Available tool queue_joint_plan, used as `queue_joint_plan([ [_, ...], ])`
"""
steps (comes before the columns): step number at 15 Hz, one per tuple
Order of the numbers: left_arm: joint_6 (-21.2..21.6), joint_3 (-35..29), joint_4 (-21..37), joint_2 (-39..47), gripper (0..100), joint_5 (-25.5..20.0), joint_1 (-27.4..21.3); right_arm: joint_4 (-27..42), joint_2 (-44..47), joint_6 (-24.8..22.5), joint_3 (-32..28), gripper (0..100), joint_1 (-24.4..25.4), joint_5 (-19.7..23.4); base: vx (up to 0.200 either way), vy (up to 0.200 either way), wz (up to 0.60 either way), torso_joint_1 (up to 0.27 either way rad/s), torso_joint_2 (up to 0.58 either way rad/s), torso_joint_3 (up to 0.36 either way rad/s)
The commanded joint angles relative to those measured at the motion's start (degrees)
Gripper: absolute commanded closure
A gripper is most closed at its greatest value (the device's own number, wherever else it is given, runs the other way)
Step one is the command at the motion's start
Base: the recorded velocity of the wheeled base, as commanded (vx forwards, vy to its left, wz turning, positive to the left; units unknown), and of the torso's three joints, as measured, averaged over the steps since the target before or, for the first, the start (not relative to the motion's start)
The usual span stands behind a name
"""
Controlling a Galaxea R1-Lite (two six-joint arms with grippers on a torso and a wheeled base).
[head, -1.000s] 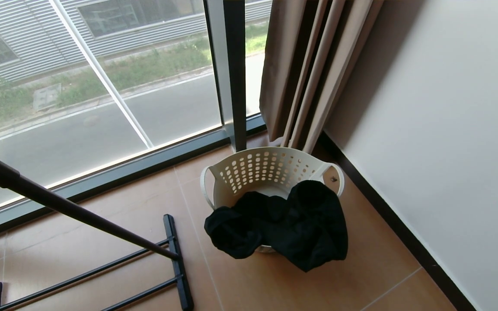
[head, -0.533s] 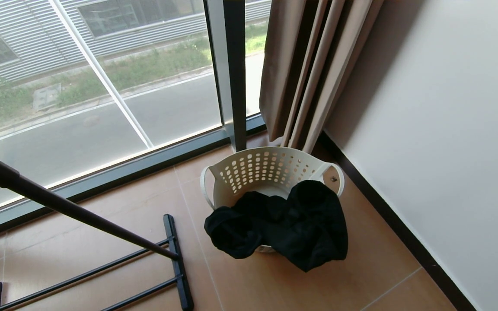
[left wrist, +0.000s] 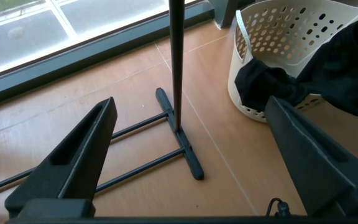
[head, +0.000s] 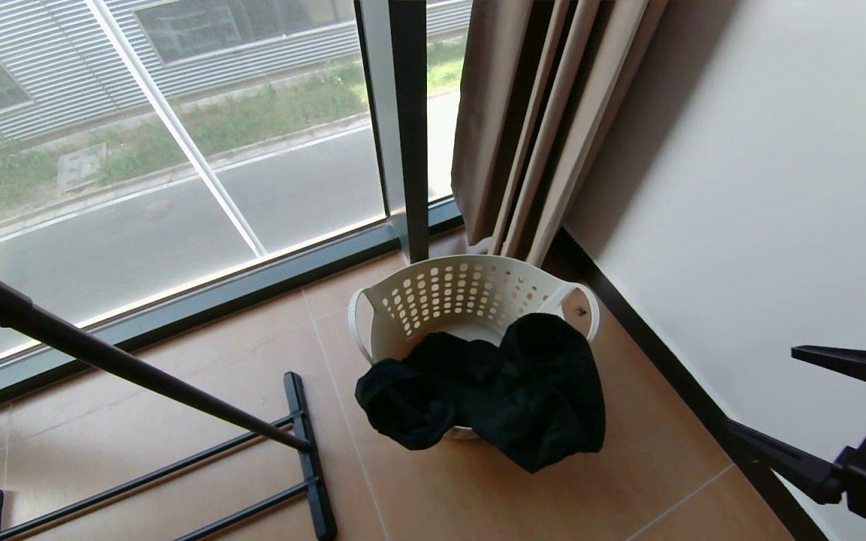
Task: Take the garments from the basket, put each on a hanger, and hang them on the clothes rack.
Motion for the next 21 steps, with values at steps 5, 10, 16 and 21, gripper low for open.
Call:
queue_joint_plan([
  [5, 0.0, 0.0, 0.0, 0.0, 0, 0.0, 0.0, -0.6, 23.4, -19.0, -11.6, 0, 6.8, -6.5, 0.000, 0.000, 0.00, 0.000, 0.00, 0.000],
  [10, 0.0, 0.0, 0.0, 0.0, 0, 0.0, 0.0, -0.7, 38.2, -34.8, -20.2, 0, 7.2, -10.9, 0.000, 0.000, 0.00, 0.000, 0.00, 0.000],
  [16, 0.0, 0.0, 0.0, 0.0, 0, -0.1, 0.0, -1.0, 55.8, -35.5, -39.9, 0, 6.5, -15.4, 0.000, 0.000, 0.00, 0.000, 0.00, 0.000],
  [21, 0.0, -0.1, 0.0, 0.0, 0, 0.0, 0.0, -0.6, 64.8, -36.0, -51.0, 0, 6.5, -16.4, 0.000, 0.000, 0.00, 0.000, 0.00, 0.000],
])
